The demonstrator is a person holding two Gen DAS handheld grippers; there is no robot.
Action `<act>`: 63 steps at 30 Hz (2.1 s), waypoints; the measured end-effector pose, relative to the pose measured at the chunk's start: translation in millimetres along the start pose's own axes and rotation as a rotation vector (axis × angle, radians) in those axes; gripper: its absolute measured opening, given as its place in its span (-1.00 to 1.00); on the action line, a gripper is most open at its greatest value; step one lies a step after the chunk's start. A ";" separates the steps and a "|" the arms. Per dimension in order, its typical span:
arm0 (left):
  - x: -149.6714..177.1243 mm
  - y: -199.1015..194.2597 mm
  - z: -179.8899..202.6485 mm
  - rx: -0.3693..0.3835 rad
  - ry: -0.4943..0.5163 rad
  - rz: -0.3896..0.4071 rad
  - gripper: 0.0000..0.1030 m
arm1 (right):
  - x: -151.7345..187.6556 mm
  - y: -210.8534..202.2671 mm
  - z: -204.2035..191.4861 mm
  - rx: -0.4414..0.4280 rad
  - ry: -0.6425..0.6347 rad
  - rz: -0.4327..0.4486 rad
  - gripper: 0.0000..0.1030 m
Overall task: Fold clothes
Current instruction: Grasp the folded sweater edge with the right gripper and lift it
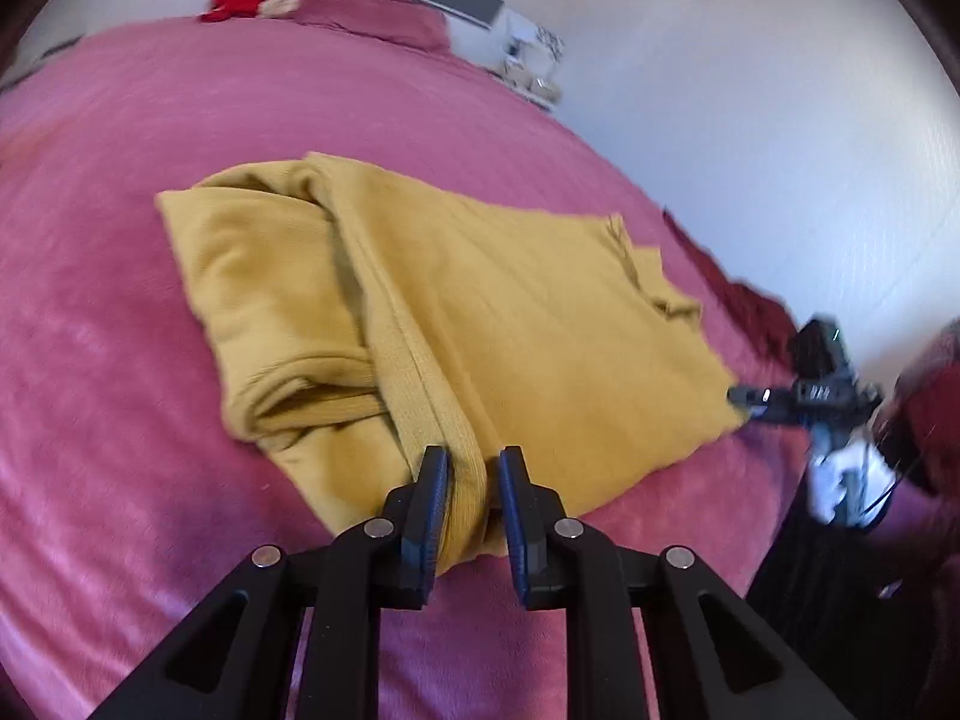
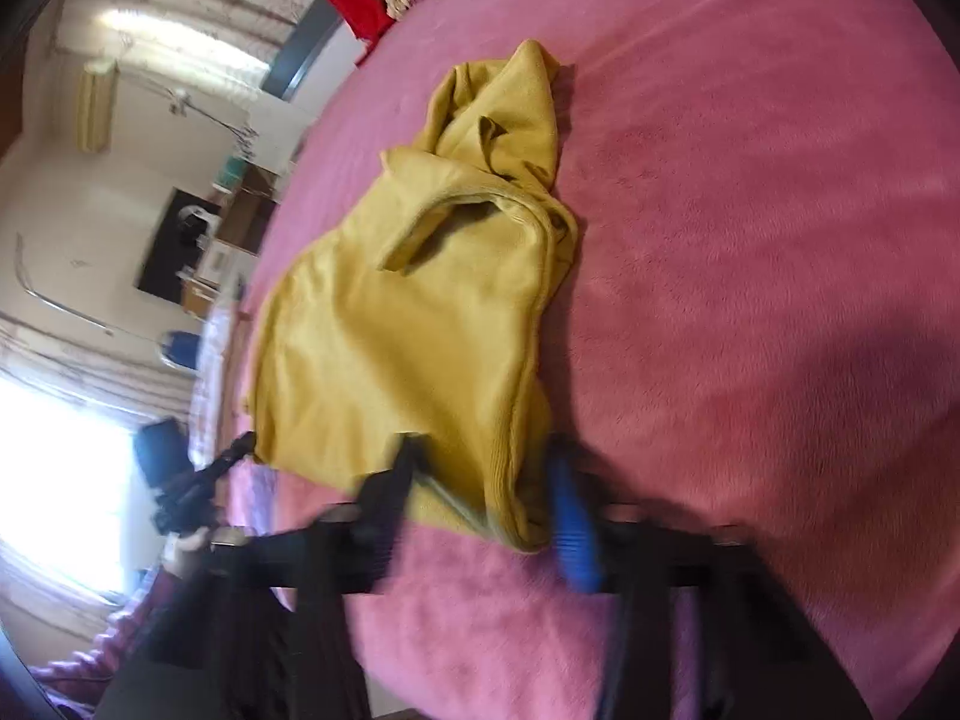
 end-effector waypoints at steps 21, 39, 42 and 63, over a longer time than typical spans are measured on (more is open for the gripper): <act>98.7 -56.0 -23.1 0.000 0.016 -0.080 -0.90 | -27.1 -42.8 -2.7 0.183 -0.115 -0.017 -0.44; 40.1 -4.8 -7.3 0.020 -0.001 -0.080 -0.66 | -58.8 56.1 -83.1 0.925 -0.937 -0.146 -0.33; 47.3 -2.0 -12.6 -0.005 -0.002 -0.120 -0.82 | -81.6 32.1 -79.5 0.831 -0.805 -0.121 -0.68; 10.7 -95.1 -44.3 0.058 -0.176 0.162 -0.67 | -142.3 -48.5 12.6 0.148 -0.088 0.001 -0.13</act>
Point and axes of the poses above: each gripper's, at about its wrist camera, not at the fingertips, and y roughly the way its jaws point, z to its right, x to its underside, the point moved 8 cm from there along y, roughly the way its jaws point, and after that the axes turned 15 degrees about -z, right-handed, at the moved point
